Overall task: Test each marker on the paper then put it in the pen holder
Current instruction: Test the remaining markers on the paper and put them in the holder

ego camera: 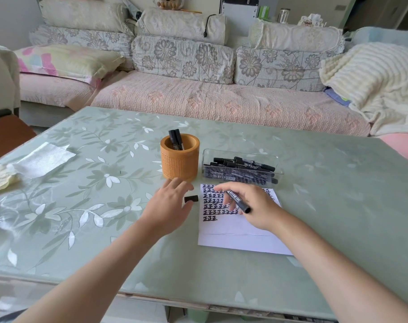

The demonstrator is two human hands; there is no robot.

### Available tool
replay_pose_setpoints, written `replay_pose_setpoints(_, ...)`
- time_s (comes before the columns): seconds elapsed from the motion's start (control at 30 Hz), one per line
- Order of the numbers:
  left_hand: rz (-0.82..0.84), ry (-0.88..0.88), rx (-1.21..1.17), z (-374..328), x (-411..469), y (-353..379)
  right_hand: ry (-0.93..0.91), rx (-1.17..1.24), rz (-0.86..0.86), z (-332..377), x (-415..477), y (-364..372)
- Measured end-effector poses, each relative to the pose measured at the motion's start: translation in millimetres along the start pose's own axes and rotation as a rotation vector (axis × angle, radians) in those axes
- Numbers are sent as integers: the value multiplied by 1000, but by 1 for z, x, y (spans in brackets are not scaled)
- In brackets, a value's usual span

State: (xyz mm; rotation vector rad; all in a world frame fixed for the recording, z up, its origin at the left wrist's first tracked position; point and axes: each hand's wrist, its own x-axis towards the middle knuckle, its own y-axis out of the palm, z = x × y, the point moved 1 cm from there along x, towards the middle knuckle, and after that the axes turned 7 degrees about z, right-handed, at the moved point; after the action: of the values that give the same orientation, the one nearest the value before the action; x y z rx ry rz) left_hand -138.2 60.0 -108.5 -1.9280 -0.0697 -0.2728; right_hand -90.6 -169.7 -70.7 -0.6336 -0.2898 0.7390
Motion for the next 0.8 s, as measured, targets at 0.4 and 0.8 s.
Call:
replay_pose_setpoints(0.4,-40,-48,-225,-1,6,-10,128,-241,11,4,8,-6)
replay_pose_setpoints(0.8,-49,36,-281,-13,3,-11,116,-334,-104,2,10,-8)
